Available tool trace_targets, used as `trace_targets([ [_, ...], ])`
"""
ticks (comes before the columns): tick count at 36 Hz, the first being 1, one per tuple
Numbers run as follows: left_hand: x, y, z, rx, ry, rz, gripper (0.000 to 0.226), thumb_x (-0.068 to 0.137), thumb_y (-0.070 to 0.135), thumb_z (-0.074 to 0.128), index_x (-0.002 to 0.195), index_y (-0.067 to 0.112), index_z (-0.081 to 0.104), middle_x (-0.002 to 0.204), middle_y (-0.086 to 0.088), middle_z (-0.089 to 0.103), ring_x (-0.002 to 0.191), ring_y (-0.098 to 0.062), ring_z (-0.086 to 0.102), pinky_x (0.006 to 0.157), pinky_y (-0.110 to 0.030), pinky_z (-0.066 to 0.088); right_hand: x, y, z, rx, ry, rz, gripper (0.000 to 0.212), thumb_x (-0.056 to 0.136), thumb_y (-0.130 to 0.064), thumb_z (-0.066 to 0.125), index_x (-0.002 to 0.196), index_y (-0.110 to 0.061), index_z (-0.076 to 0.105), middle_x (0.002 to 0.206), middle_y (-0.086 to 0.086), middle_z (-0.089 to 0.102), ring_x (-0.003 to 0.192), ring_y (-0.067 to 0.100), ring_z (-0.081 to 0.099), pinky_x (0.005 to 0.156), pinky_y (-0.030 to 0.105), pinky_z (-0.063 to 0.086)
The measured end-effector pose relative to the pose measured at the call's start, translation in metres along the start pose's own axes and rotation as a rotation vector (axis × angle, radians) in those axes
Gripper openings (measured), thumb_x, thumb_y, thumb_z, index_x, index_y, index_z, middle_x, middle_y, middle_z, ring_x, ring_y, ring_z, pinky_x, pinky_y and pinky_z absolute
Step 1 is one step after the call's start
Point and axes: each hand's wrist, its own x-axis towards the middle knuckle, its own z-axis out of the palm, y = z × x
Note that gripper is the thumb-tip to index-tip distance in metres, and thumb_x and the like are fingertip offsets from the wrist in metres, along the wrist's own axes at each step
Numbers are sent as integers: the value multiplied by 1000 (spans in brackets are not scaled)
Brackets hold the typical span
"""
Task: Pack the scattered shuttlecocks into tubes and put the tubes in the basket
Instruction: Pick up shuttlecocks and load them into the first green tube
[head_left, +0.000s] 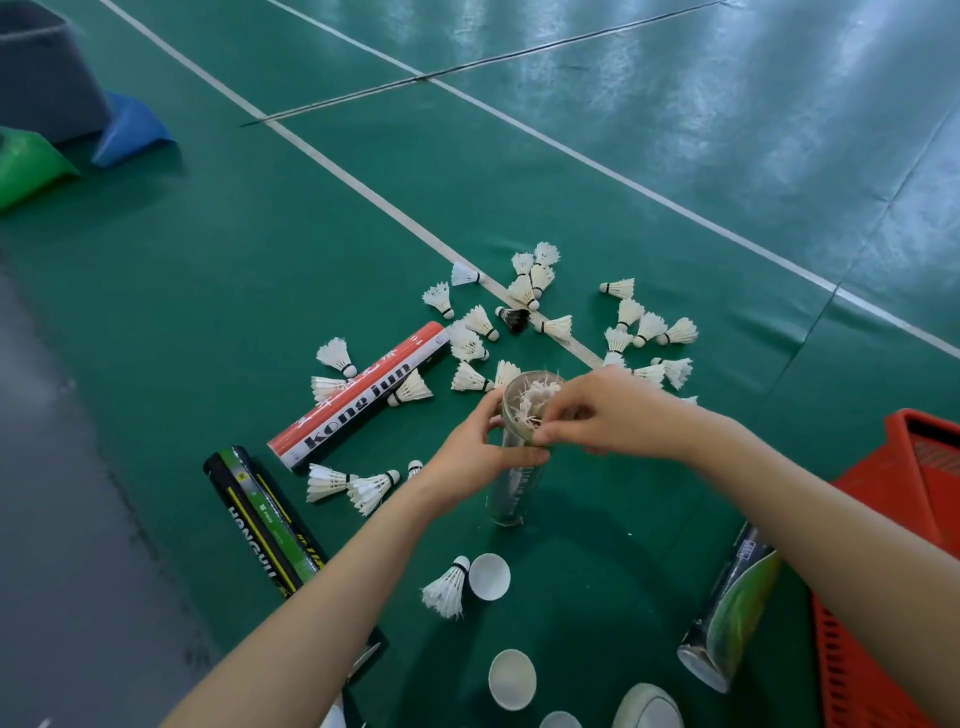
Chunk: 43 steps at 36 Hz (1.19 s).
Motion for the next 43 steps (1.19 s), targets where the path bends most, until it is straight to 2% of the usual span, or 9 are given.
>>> trace_targets([
  [4,3,-1,2,3,10,0,74,71,11,82,128,42,46,121,16,61,123,0,46,99,-29,36,3,5,-1,6,24,18,14,92,-23,61,84,-17,70,61,-2,64,47,3,56,60,20,50],
  [8,7,-6,8,25,57,24,75,67,10,84,123,42,47,120,15,61,120,-1,47,97,-28,40,5,7,3,-81,129,-29,15,92,-21,58,82,-19,68,70,-7,59,58,1,49,61,23,39],
  [14,22,-8,24,57,63,9,86,64,13,87,135,30,42,121,13,59,109,-3,53,81,-10,40,2,15,5,386,448,84,12,91,-20,60,80,-18,65,82,0,65,71,19,58,66,29,50],
  [18,35,-8,33,69,133,58,73,65,17,87,127,29,51,116,11,63,104,-6,59,87,-19,48,4,20,1,734,635,124,15,93,-13,55,80,-15,62,86,-5,64,74,8,54,64,17,46],
  [22,44,7,34,82,142,145,61,65,18,87,115,30,54,111,7,64,96,-2,62,76,-15,50,7,34,-11,902,765,115,22,93,-11,50,75,-21,57,70,-9,56,72,9,49,74,28,42],
  [27,48,23,30,160,177,241,62,58,35,84,109,49,50,112,1,60,99,-13,61,85,-29,52,12,43,-22,1083,910,162,27,94,-9,44,72,-23,50,75,0,53,71,12,49,74,30,43],
  [33,42,23,18,310,113,224,62,57,37,80,112,41,51,108,-3,58,95,-17,61,85,-39,54,18,60,-12,1125,953,300,25,95,-9,38,74,-19,47,72,-2,49,65,11,44,63,26,38],
  [38,45,15,3,452,48,100,54,63,28,81,109,37,54,98,0,65,83,-15,64,74,-30,56,28,89,19,1073,926,424,20,93,-13,39,76,-21,48,74,-2,46,72,15,42,68,32,35],
  [43,58,-12,-7,668,1,-15,58,55,45,76,107,36,52,93,0,64,80,-19,63,73,-39,56,38,123,67,1024,821,542,15,94,-13,39,83,-15,49,73,0,45,66,13,38,59,31,30],
])
